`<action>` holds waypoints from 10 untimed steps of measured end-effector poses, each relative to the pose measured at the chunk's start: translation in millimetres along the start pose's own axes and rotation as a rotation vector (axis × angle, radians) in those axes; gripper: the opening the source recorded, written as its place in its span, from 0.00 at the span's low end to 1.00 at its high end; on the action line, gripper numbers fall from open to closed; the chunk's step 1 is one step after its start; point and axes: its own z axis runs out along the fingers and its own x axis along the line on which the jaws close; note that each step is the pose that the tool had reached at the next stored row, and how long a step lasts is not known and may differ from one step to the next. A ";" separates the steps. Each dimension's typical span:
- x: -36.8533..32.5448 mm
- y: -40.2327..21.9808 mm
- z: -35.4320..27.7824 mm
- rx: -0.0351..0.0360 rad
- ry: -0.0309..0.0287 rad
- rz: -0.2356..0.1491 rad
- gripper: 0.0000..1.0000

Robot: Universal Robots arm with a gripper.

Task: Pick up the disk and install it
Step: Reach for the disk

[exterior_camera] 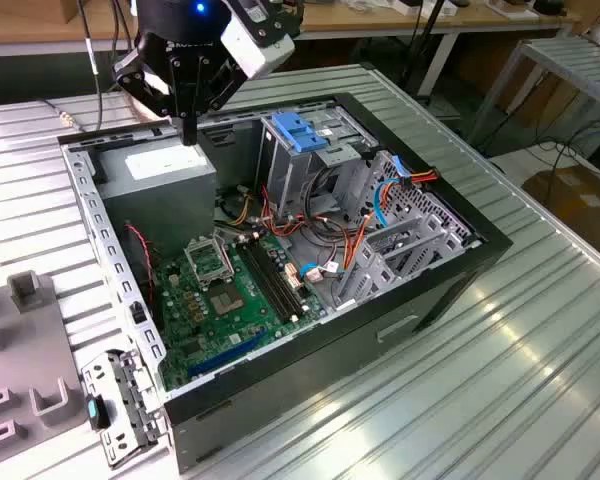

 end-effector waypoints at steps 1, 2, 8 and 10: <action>0.0 0.0 0.0 0.0001 0.0000 0.000 0.11; 0.0 0.0 0.0 0.0000 0.0000 0.000 0.11; 1.6 -0.1 0.1 0.0000 0.0000 0.000 0.11; 2.3 -0.2 0.2 0.0000 0.0000 0.000 0.11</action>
